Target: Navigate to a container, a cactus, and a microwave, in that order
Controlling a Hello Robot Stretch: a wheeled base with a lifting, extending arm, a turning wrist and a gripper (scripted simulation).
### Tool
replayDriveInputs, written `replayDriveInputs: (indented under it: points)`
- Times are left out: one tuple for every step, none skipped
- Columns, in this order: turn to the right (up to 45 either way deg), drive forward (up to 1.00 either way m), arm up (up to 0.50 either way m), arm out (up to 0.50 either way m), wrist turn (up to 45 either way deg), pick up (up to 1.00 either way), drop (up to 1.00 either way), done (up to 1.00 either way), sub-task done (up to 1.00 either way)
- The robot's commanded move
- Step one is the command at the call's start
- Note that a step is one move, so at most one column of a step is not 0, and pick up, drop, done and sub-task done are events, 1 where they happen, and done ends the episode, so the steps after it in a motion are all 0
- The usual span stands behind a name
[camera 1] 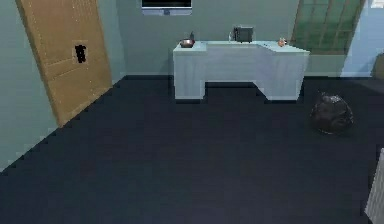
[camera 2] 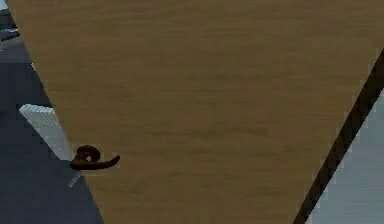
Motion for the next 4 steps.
replayDriveInputs:
  points:
    - [0.0,0.50,0.00,0.00,0.0,0.00,0.00,0.00,0.00]
    - [12.0,0.00,0.00,0.00,0.0,0.00,0.00,0.00,0.00]
    - [3.0,0.00,0.00,0.00,0.0,0.00,0.00,0.00,0.00]
    - [-45.0,0.00,0.00,0.00,0.0,0.00,0.00,0.00,0.00]
